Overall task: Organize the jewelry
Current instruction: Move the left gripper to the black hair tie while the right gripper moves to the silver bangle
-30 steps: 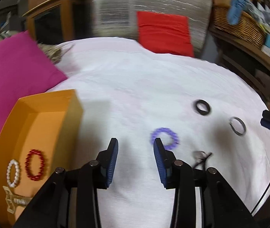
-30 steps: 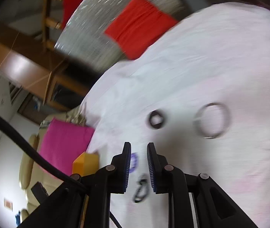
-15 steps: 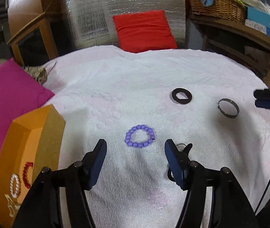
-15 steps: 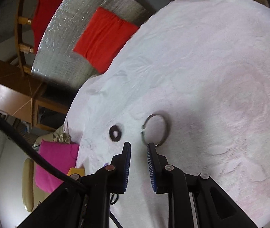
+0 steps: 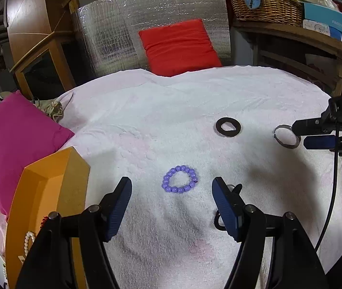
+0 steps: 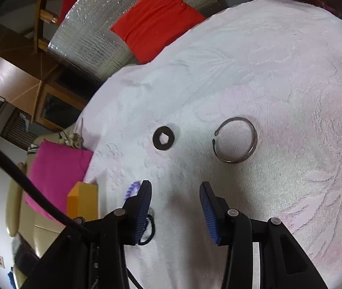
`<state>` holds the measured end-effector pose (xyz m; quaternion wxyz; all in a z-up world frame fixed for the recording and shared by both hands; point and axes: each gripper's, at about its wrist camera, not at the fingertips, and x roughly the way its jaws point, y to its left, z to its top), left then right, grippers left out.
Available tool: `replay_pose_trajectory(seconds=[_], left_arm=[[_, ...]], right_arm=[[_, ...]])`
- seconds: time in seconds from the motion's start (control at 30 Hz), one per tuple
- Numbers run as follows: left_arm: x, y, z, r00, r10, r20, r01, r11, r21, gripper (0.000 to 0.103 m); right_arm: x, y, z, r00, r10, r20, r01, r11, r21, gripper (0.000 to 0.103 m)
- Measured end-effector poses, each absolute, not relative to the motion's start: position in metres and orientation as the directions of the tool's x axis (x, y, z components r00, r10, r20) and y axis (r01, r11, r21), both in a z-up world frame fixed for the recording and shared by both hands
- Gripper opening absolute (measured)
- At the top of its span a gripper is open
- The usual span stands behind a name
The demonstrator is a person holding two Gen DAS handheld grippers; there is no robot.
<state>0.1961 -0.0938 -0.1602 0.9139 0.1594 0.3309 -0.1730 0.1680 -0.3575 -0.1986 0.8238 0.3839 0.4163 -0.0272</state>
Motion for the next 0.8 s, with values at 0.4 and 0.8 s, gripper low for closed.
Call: replay_pose_trajectory(seconds=[0.4, 0.8], left_arm=[[0.198, -0.100, -0.163, 0.724, -0.192, -0.663, 0.417, 0.887, 0.198, 0.070], [0.197, -0.105, -0.163, 0.726, -0.190, -0.661, 0.423, 0.881, 0.212, 0.070]], right_arm=[[0.169, -0.359, -0.198, 0.651, 0.269, -0.710, 0.351, 0.722, 0.596, 0.045], [0.168, -0.360, -0.195, 0.658, 0.276, -0.700, 0.336, 0.725, 0.602, 0.045]])
